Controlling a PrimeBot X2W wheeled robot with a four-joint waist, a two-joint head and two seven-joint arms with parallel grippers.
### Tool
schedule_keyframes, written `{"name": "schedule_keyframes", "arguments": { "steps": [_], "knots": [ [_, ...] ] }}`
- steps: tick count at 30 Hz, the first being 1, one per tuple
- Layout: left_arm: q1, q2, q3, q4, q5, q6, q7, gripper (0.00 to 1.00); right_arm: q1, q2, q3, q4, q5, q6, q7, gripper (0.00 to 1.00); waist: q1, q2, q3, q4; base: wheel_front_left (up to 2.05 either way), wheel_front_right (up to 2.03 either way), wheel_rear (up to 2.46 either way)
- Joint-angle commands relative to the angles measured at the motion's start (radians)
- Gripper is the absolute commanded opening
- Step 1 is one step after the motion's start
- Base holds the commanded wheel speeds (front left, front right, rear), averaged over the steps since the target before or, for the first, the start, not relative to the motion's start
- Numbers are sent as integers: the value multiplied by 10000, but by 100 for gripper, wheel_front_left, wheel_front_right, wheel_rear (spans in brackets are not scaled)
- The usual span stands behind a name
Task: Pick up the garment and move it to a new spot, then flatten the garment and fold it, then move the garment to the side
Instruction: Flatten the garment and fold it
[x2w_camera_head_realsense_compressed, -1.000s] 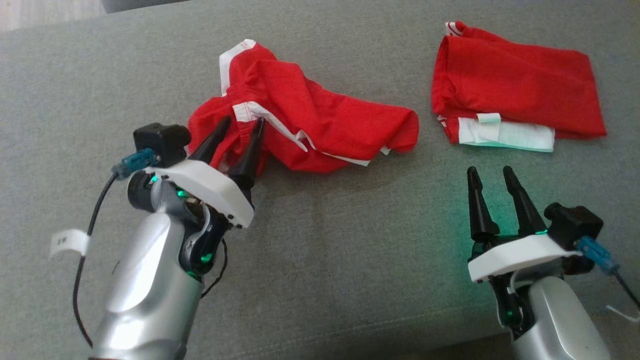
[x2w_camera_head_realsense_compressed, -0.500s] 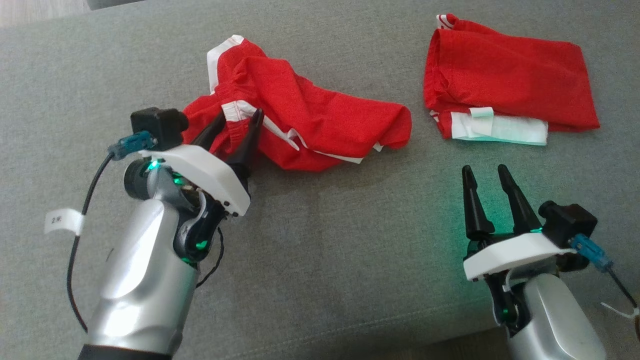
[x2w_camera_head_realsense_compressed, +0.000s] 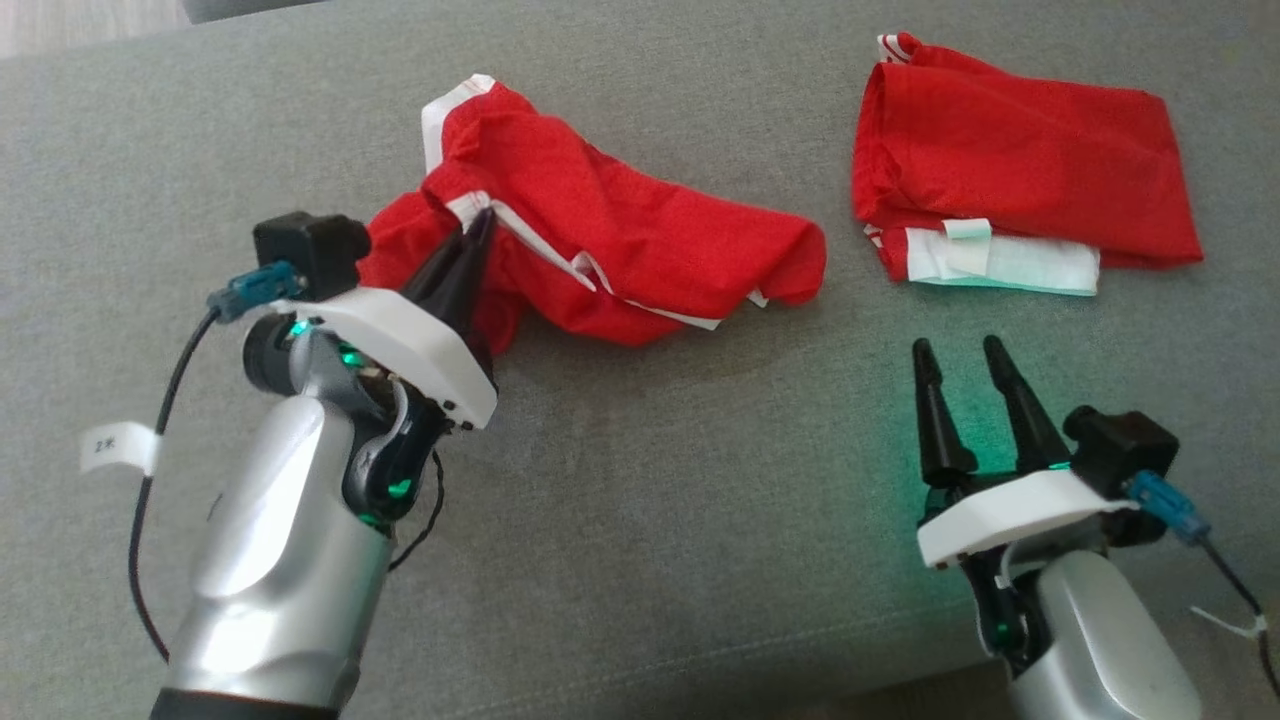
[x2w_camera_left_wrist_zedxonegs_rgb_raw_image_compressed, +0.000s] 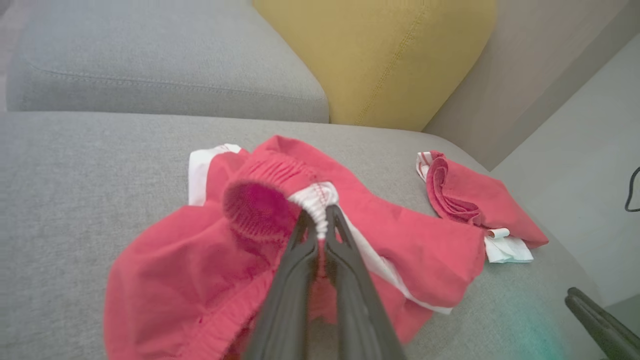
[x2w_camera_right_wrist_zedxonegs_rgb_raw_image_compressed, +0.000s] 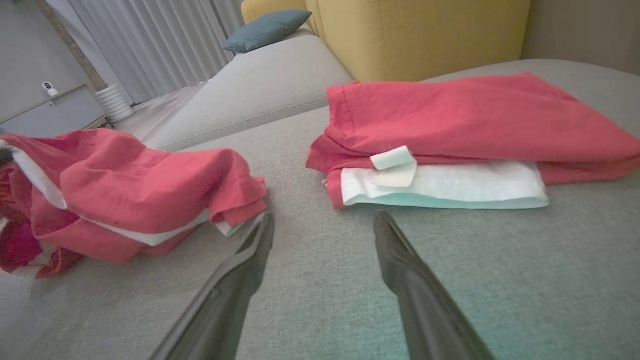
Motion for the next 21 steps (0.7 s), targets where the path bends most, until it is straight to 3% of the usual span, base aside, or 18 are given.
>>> {"name": "schedule_keyframes", "arguments": {
  "steps": [1,10,21],
  "knots": [
    [-396,275,235,-496,-32,-4,-166,0,-300,-15,380,-271,-115,33,-20,100,0,0,-24,53,0,0,0],
    [-198,248,25,-1069,42,87,-306,0,-722,-14,1700,-81,-1449,33,445,100,0,0,23,476,0,0,0],
    [-305,10,-421,-1187,98,178,-460,0,-2045,-14,2551,1681,-2487,33,1013,100,0,0,269,971,0,0,0]
  ]
}}
